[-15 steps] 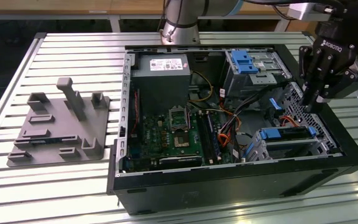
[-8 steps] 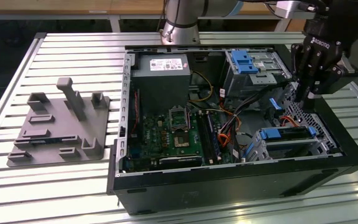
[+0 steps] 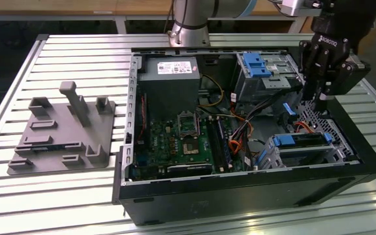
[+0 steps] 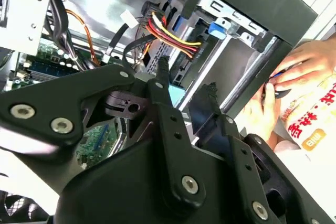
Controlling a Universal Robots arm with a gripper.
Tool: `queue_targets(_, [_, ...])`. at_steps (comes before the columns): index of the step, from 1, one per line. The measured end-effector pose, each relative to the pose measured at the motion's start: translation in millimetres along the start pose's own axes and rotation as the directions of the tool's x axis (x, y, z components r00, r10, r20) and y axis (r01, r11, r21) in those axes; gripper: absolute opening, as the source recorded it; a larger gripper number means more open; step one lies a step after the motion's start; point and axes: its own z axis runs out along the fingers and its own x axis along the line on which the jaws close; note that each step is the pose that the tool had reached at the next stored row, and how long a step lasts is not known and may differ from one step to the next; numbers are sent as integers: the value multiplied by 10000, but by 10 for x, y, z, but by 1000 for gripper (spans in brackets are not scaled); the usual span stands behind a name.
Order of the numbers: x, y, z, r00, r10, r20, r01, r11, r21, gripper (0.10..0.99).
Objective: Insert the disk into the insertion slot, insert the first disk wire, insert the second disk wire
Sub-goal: 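Insert the second disk wire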
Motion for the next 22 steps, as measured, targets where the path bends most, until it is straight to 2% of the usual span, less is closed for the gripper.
queue_targets(9, [-11,236,33,10000,-26,-21,26,10000,35,431])
queue_targets(12, [-24,248,76,10000,-29,-70,29,10000,36,431])
queue_targets(15, [-36,262,114,9999,-112,-70,112,9999,63,431])
queue_targets(19, [-41,268,131,9976,-687,-57,688,9973,252,431])
queue_targets(22, [-42,290,138,9964,-845,-20,845,9959,321,431])
